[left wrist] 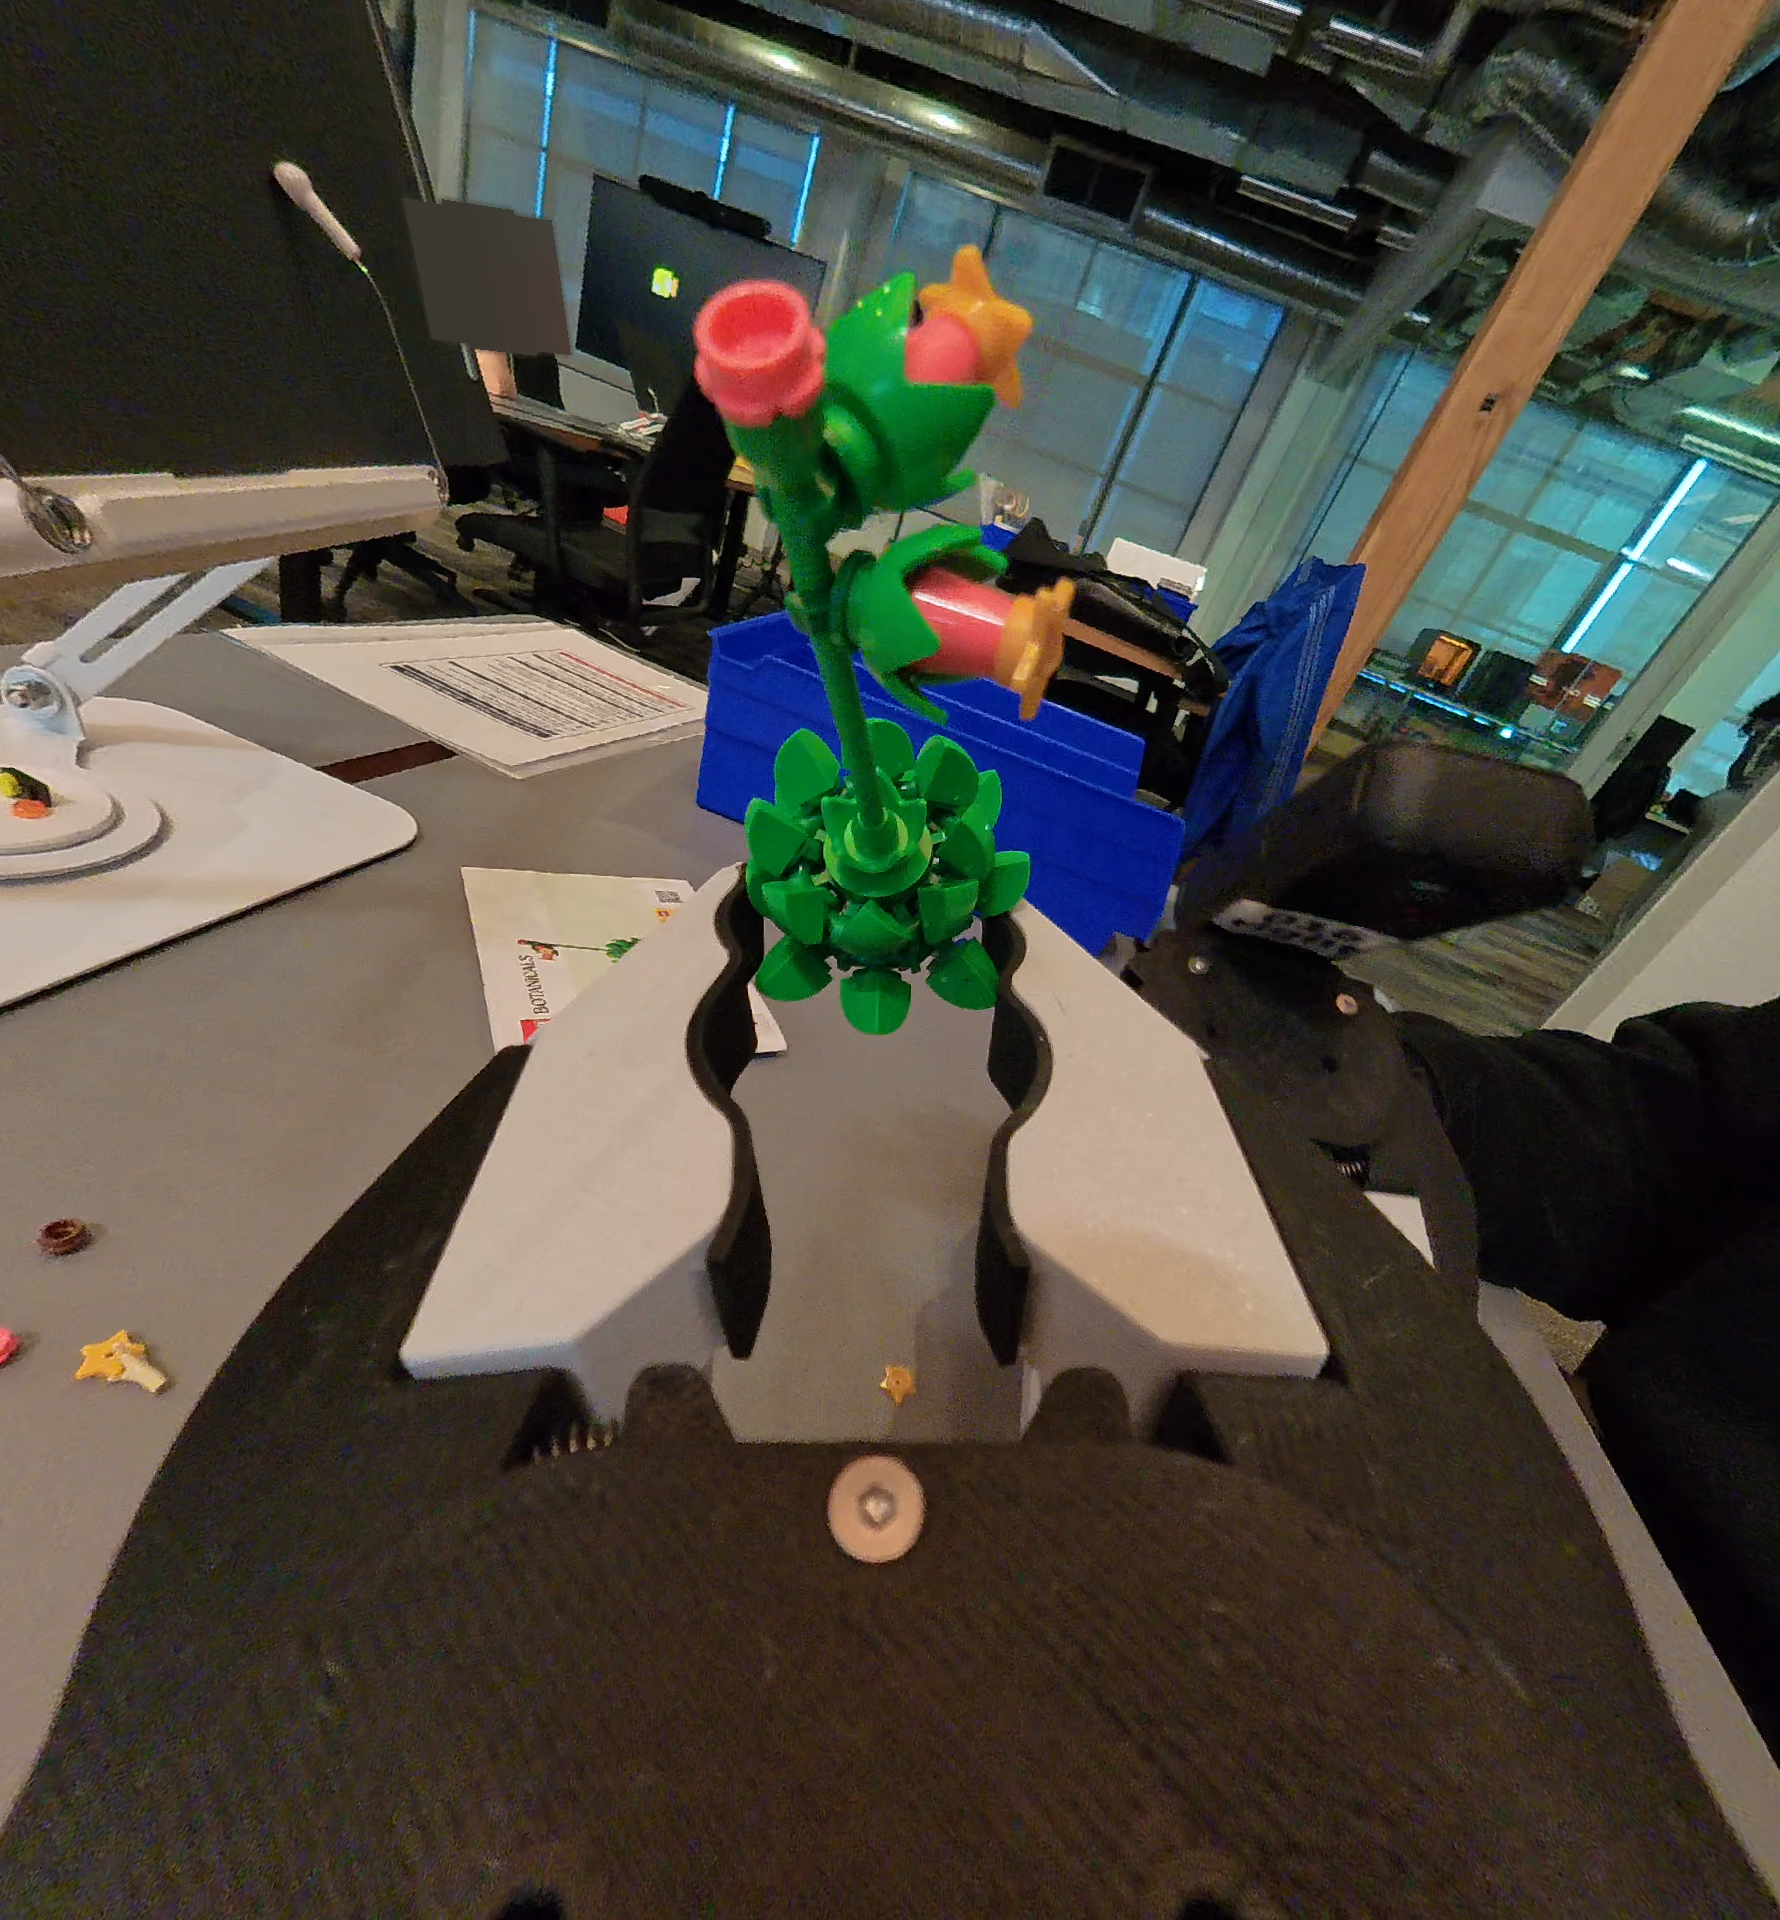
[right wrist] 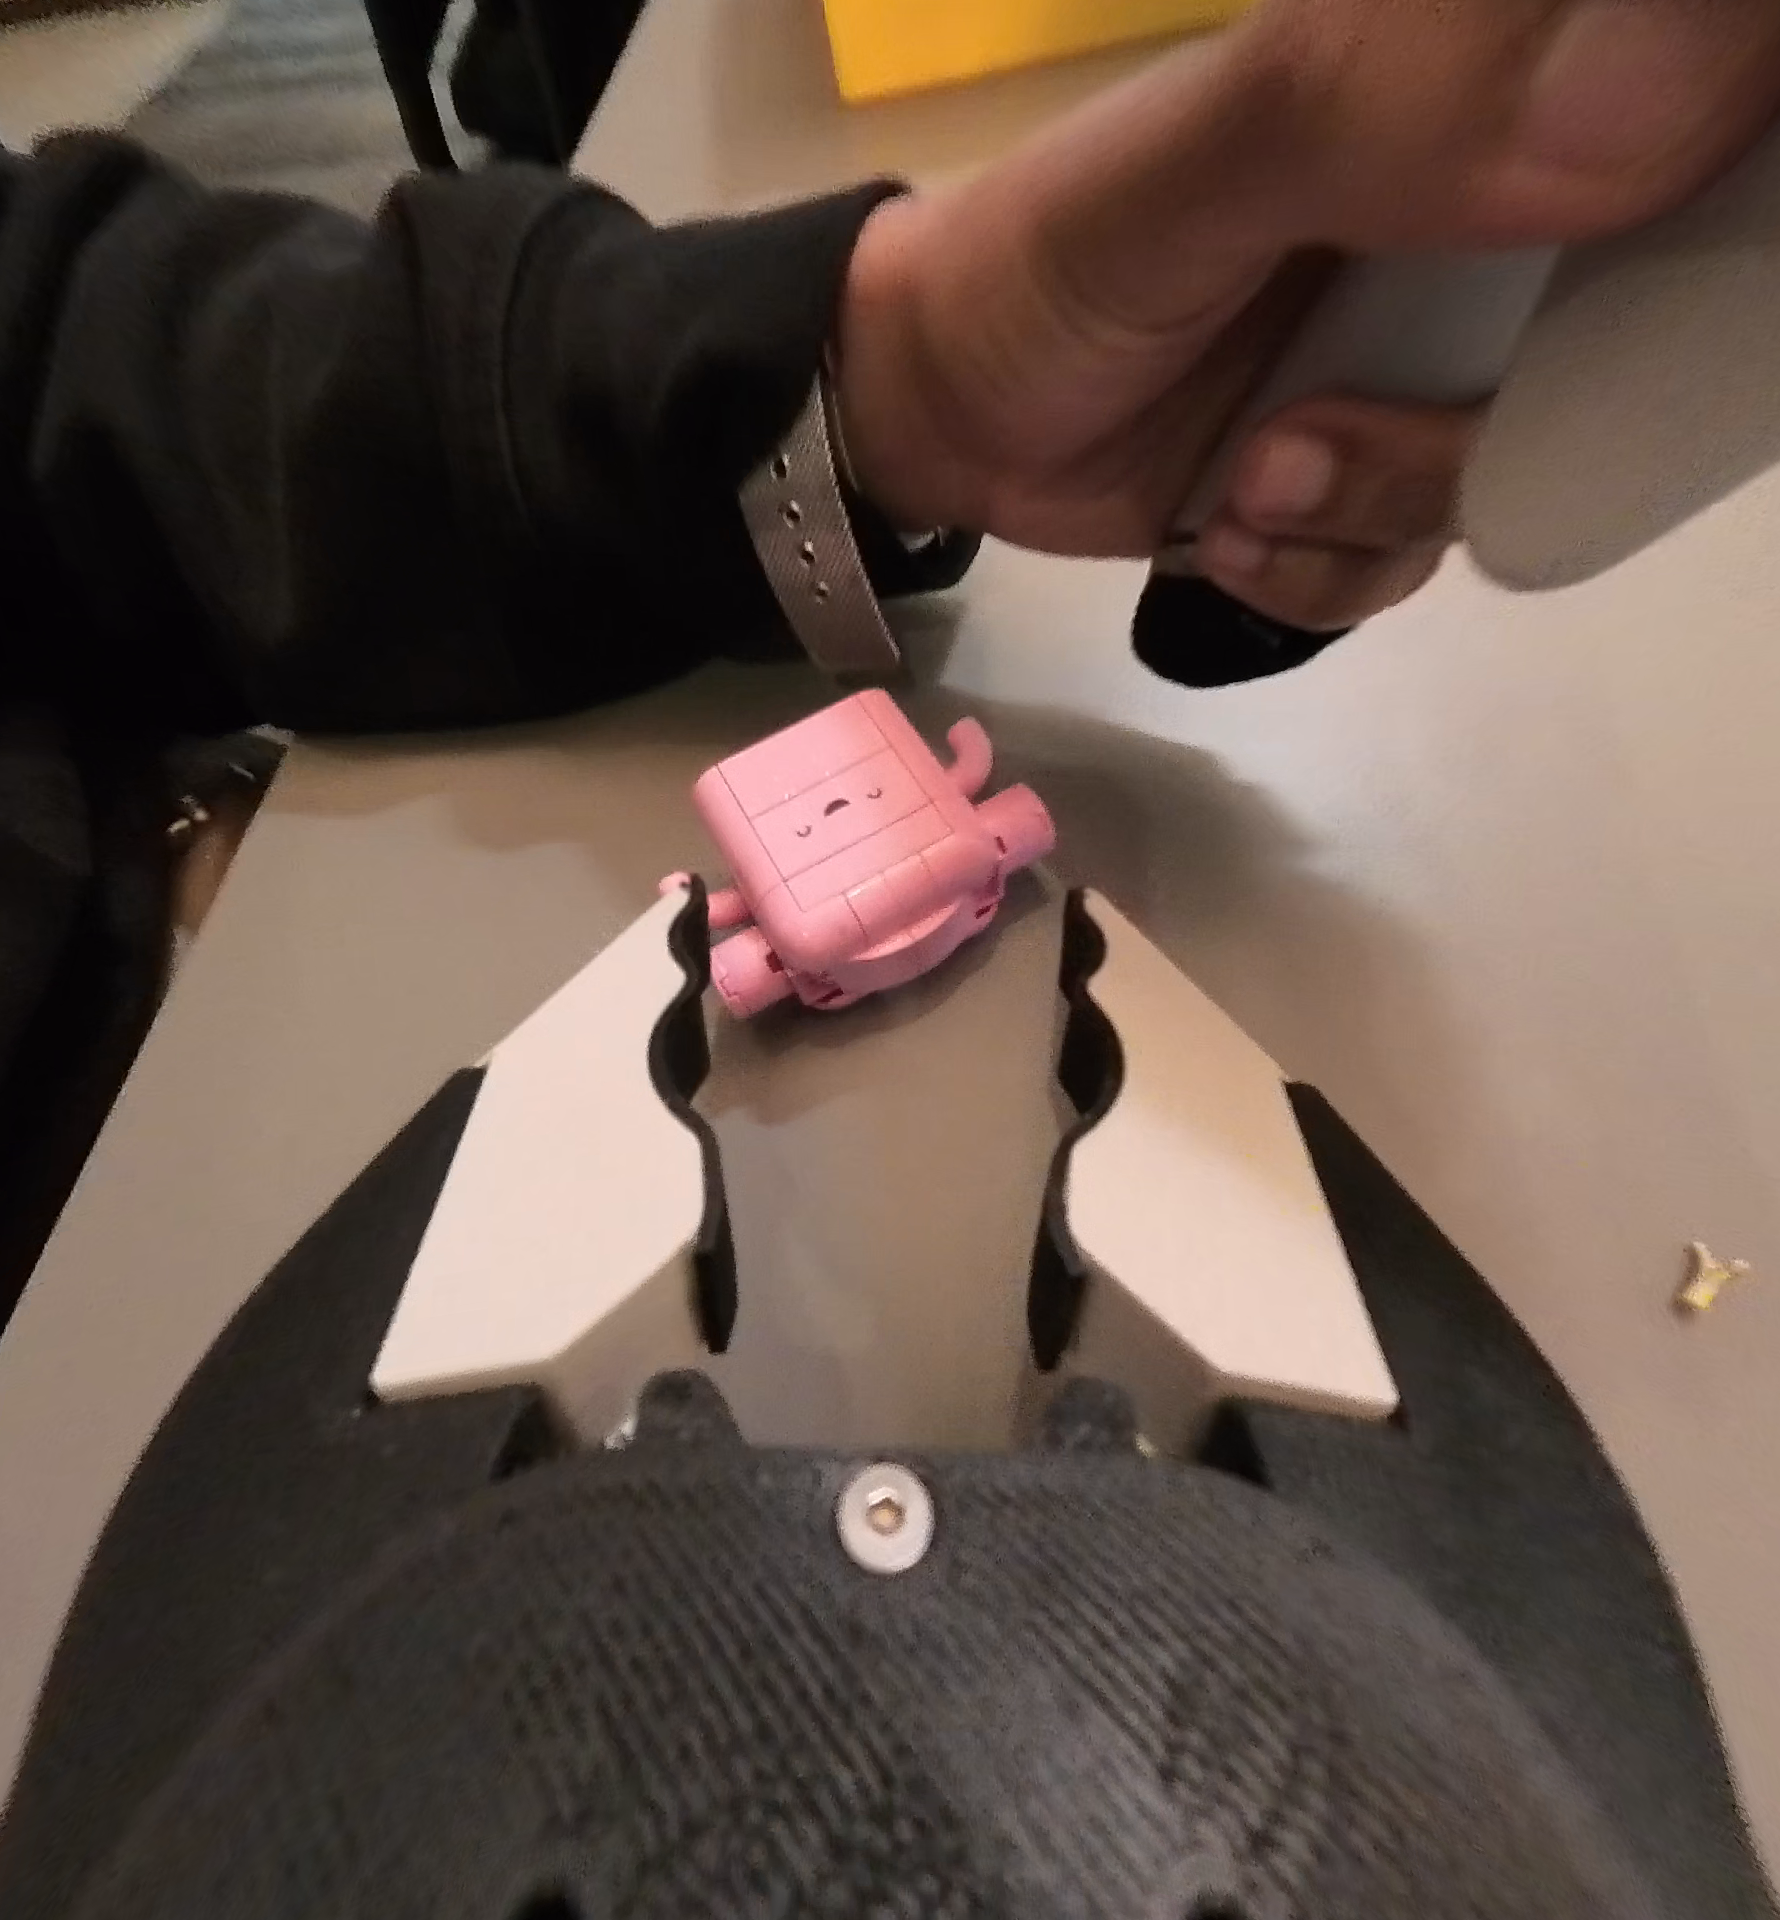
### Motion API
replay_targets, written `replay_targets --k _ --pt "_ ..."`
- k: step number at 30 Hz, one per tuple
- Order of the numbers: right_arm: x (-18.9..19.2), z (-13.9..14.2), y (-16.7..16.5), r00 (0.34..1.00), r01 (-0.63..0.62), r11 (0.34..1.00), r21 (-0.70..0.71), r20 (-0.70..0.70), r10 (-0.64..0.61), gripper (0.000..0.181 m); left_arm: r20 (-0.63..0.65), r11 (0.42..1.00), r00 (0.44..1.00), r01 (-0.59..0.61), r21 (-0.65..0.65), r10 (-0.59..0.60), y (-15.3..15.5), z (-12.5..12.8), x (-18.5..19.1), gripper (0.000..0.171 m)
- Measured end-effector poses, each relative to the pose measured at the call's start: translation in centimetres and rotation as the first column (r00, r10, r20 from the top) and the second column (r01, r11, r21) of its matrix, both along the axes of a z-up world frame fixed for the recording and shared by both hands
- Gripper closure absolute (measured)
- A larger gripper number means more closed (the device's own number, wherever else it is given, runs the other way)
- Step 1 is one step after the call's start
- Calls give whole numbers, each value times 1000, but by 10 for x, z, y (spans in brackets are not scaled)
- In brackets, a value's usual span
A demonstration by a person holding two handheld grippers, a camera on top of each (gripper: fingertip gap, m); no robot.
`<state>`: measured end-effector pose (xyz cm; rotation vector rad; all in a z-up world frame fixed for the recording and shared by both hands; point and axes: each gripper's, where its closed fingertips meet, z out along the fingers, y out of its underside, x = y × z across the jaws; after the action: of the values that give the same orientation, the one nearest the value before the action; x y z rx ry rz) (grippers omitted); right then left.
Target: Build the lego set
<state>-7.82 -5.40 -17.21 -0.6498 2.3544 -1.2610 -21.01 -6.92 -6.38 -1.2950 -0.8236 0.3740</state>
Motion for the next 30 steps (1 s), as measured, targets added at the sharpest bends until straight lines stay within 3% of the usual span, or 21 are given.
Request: replay_targets --k 4,7,8,14,21,25,30 --pt "18 -11 13 995 -86 989 118 52 80 115 -1 1000 1000 -25 13 25 -7 2 2 132" --pt "39 -5 31 963 -227 959 172 190 194 138 -3 999 999 -48 26 48 -14 3 4 132" --pt "43 -2 35 950 -254 951 178 232 211 136 -3 998 998 -56 30 56 -17 3 5 132" --pt "34 13 15 954 -130 985 111 284 94 122 -13 993 995 -93 71 95 -33 8 7 132" --pt "60 11 2 988 -1 997 83 153 -12 109 57 991 990 -129 33 127 -40 -5 1 132" --pt "71 20 2 994 85 995 60 59 -88 116 115 987 982 -154 36 149 -47 -14 -3 132" --pt "83 11 -3 985 142 979 146 -118 -125 122 141 988 981 -143 53 135 -43 -21 -7 132"
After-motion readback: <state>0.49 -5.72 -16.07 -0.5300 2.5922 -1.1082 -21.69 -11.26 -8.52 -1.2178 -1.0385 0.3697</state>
